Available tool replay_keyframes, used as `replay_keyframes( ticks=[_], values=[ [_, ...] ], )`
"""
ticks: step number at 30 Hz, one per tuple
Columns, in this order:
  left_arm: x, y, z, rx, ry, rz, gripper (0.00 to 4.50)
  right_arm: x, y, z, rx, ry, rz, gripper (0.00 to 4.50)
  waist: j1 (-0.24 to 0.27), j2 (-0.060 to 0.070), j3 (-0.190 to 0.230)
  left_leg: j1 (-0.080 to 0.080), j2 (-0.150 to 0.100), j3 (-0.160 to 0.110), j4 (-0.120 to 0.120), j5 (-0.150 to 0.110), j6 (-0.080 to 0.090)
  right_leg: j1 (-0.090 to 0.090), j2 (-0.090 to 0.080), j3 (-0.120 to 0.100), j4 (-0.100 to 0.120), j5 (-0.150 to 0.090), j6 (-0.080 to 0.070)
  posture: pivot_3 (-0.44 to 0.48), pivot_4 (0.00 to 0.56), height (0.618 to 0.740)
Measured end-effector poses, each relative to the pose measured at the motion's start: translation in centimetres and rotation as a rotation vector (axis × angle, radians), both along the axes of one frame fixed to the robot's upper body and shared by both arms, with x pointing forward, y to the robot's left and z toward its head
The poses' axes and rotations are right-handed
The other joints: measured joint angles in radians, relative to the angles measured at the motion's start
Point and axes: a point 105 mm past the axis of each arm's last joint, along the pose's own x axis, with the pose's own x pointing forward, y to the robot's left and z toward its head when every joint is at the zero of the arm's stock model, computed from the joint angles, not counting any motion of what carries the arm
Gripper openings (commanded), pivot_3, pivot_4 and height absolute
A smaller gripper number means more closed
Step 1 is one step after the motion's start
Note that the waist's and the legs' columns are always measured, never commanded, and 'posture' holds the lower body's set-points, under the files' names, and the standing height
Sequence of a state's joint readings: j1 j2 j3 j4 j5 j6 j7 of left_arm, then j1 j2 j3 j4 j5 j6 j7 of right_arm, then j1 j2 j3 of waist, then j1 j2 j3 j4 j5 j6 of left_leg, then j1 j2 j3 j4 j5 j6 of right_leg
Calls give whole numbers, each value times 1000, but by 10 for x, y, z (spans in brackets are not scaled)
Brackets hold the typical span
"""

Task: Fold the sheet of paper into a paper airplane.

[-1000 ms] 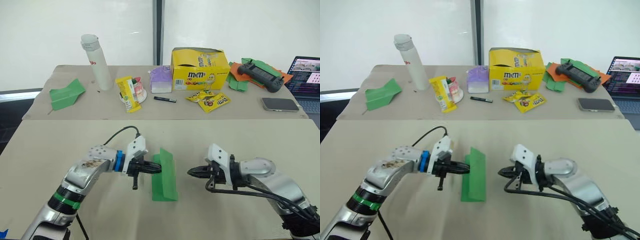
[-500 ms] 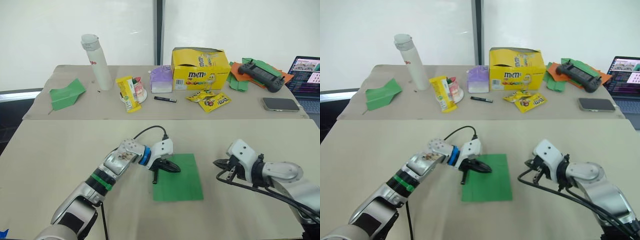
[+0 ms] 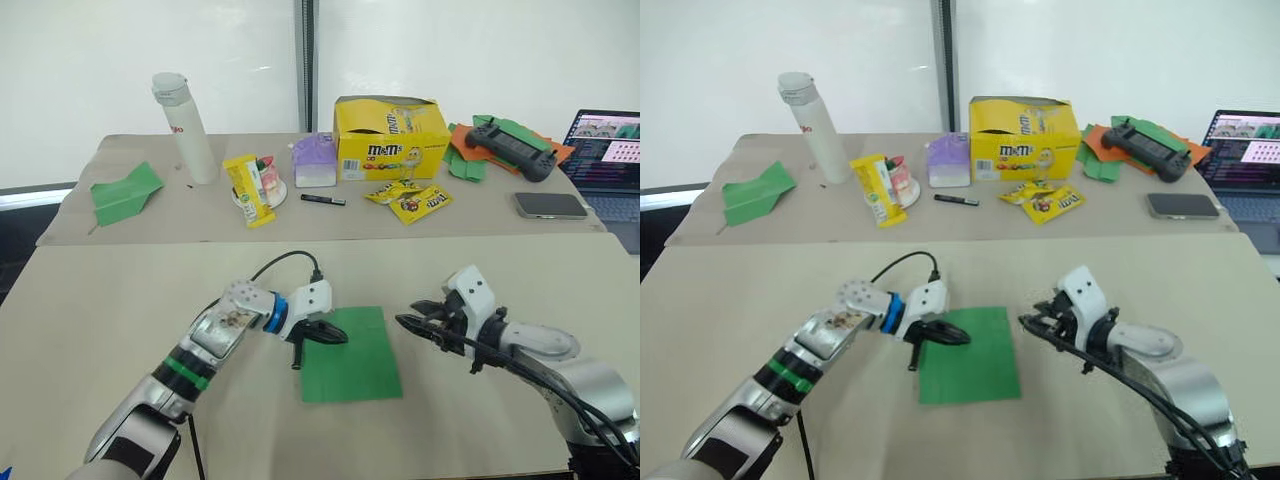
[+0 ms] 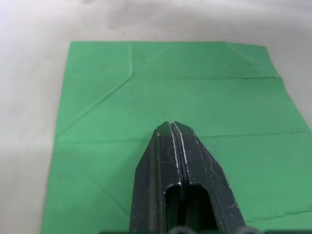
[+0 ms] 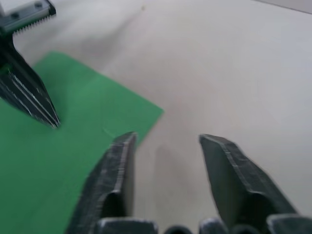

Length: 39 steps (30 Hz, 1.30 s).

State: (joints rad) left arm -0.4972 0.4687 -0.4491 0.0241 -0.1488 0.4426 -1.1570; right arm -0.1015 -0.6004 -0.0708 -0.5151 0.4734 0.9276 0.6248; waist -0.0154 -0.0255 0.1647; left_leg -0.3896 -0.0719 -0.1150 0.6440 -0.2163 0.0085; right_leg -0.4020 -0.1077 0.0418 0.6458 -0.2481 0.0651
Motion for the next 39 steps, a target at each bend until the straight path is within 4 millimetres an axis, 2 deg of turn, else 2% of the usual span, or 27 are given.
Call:
replay_keyframes(
  ticks=[1,4,6,10,15,20,39],
  values=[
    [-1,0,0,-4,8,17,0,0,2,0,13,6,5,3649,1,0,0,0,0,0,0,0,0,0,0,0,0,0,0,0,150,740],
    [-4,3,-1,-17,32,78,0,4,4,-1,42,49,-10,3649,2,0,0,0,0,0,0,0,0,0,0,0,0,0,0,0,150,740],
    [-5,4,-2,-21,45,114,0,4,10,-3,126,111,-21,3649,2,0,0,1,0,0,0,0,0,0,0,0,0,0,0,0,150,740],
    [-9,9,-1,-37,73,174,0,0,11,-17,157,242,-49,3649,1,0,0,0,0,0,0,0,0,0,0,0,0,0,0,0,150,740],
    [-18,23,-3,-31,105,223,0,1,8,-16,177,272,-60,3649,-1,2,-2,1,1,1,-1,0,0,0,1,1,0,0,0,0,150,740],
    [-22,28,-4,-29,111,245,0,-2,17,-18,207,292,-36,3649,0,2,-2,2,1,1,-1,0,0,1,1,1,0,0,0,0,150,740],
    [-24,29,-6,-33,115,270,0,7,40,-15,310,366,43,3649,-1,2,-3,3,1,1,-2,0,0,1,1,1,0,0,0,0,150,740]
  ],
)
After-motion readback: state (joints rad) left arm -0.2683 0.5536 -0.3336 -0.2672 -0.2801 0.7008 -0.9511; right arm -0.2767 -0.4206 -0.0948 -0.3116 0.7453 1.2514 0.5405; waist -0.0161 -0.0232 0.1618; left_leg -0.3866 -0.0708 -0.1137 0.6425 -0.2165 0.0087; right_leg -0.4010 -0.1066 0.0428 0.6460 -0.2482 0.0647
